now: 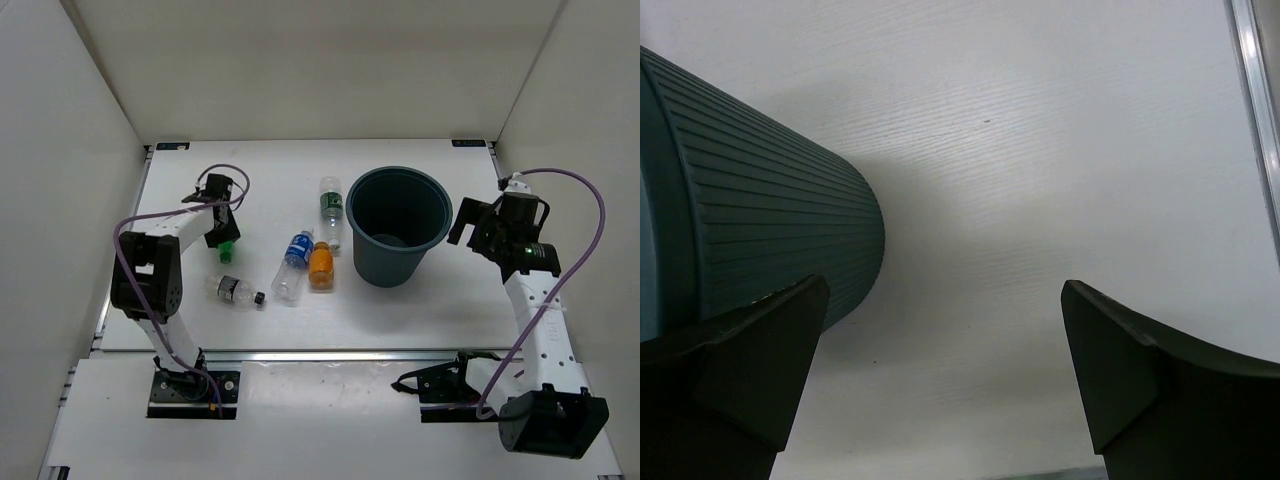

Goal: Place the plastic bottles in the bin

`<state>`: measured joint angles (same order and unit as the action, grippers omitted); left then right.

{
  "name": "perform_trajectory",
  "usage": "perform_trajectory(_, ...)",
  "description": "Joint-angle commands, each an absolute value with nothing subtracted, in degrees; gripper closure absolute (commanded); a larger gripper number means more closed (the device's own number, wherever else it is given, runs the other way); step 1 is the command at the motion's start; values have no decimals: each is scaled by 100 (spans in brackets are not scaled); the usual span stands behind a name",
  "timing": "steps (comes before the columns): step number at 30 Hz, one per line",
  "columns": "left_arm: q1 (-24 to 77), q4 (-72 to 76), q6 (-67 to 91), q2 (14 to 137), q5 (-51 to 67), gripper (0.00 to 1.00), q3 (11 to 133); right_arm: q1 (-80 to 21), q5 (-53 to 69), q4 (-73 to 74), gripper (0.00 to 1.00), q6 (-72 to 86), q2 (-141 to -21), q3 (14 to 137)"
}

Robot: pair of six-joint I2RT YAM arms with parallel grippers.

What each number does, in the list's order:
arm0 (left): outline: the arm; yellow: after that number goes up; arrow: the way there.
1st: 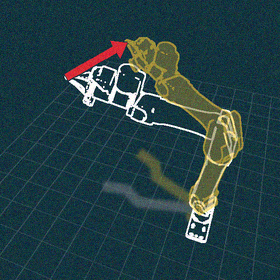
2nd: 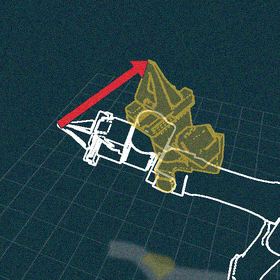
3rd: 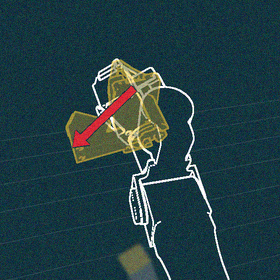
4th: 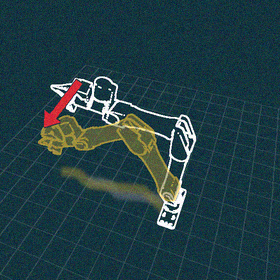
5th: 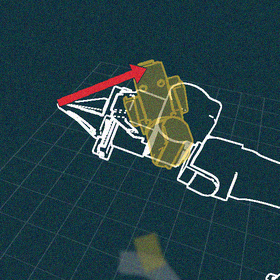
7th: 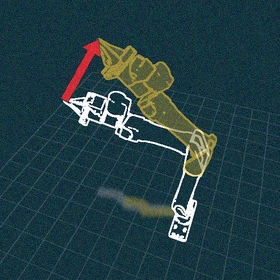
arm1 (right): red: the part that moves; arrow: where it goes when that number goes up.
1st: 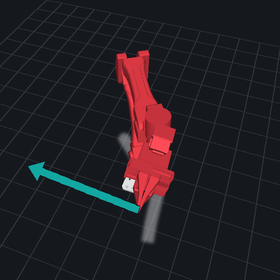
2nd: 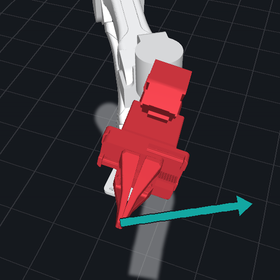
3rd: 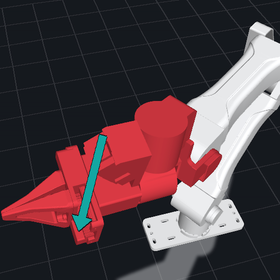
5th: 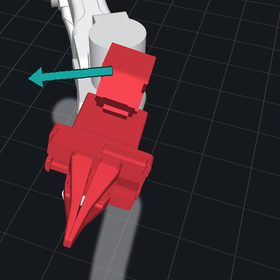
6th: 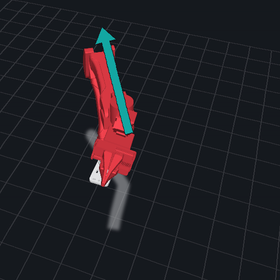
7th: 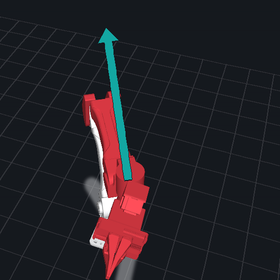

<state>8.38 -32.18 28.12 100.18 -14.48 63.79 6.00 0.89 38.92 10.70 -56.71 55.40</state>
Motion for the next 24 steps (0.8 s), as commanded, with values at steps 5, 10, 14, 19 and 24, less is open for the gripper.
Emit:
perform_trajectory(5, 1334, -3682, 2523, 9643, -1880, 77, 7750, 756, -130, 3638, 1, 967, -5467, 5511)
perform_trajectory(10, 2398, -3754, 2180, 9176, -1767, 71, 9462, 948, -396, 3770, 1, 941, -5467, 5432)
perform_trajectory(14, 3451, -3253, 2021, 9280, -1163, 71, 10439, 1221, -246, 3797, 1, 993, -5301, 5300)
perform_trajectory(19, 4261, -3032, 1951, 10027, -441, 69, 11328, 1248, -378, 3849, 1, 976, -5124, 5186)
perform_trajectory(24, 4763, -3321, 1845, 10748, -71, 66, 12014, 1406, -326, 3823, 0, 1063, -4993, 5142)
